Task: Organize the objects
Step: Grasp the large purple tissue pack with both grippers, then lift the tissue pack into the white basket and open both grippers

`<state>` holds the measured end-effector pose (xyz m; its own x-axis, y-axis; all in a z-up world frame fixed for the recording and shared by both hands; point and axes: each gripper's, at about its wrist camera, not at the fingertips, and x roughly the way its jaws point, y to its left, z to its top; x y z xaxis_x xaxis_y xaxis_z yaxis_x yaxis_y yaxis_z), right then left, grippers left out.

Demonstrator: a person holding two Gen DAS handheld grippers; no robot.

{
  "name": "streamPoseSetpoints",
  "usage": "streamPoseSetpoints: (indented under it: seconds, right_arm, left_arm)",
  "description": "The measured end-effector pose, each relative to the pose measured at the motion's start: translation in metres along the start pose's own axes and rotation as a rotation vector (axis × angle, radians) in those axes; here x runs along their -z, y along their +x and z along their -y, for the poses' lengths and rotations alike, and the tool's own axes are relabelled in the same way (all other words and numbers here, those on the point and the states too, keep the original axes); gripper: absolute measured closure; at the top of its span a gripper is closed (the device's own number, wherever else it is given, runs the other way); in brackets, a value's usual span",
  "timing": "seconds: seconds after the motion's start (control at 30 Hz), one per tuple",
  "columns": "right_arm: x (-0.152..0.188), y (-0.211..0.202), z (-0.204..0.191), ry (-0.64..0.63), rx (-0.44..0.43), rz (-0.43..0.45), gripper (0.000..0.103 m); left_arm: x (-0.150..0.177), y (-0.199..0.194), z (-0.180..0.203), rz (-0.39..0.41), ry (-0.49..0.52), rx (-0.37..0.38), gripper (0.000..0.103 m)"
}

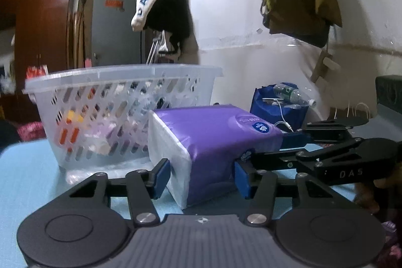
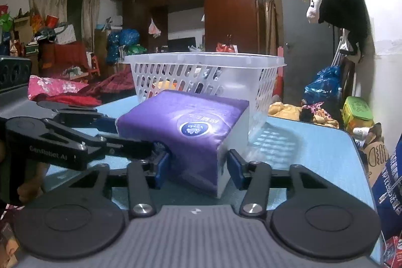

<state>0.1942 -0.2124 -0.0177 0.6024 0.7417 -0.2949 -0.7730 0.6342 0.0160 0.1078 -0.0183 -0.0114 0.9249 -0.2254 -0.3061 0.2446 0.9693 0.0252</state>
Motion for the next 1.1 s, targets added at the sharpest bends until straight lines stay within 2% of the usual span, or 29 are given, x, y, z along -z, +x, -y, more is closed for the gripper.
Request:
streamPoseSetpoints:
  seconds: [0.2,0.47,0.6,0.73,0.83,1.0,1.1]
  right_arm:
    - [-0.001,-0.020,-0.021,-0.041,0.008,0.055,0.060]
    - [-0.013,-0.022,-0.041,-0.078,-0.011,0.068,0.062]
    - [-0.028,-0.024,-0.047,-0.098,-0.007,0.095,0.062]
    - [-0.064,-0.023,-0.042,-0.097,-0.033,0.120,0.062]
    - [-0.104,-0.011,-0.034,-0.114,-0.030,0.132,0.062]
    - [-0.161,0.033,-0.018,-0.104,0.004,0.099,0.063]
    - [-0.174,0.062,-0.010,-0.080,0.009,0.058,0.063]
  left_arm:
    - [0.004,-0.030,-0.002,0.033,0.022,0.020,0.051]
    - [0.001,-0.054,-0.013,0.073,-0.008,0.018,0.052]
    - [-0.012,-0.068,-0.014,0.130,-0.013,-0.004,0.052]
    - [-0.049,-0.075,-0.017,0.190,0.024,-0.041,0.052]
    - [-0.092,-0.064,-0.033,0.197,0.042,-0.058,0.052]
    - [-0.152,-0.024,-0.070,0.140,0.013,-0.094,0.053]
    - [-0.161,-0.006,-0.086,0.112,-0.006,-0.126,0.053]
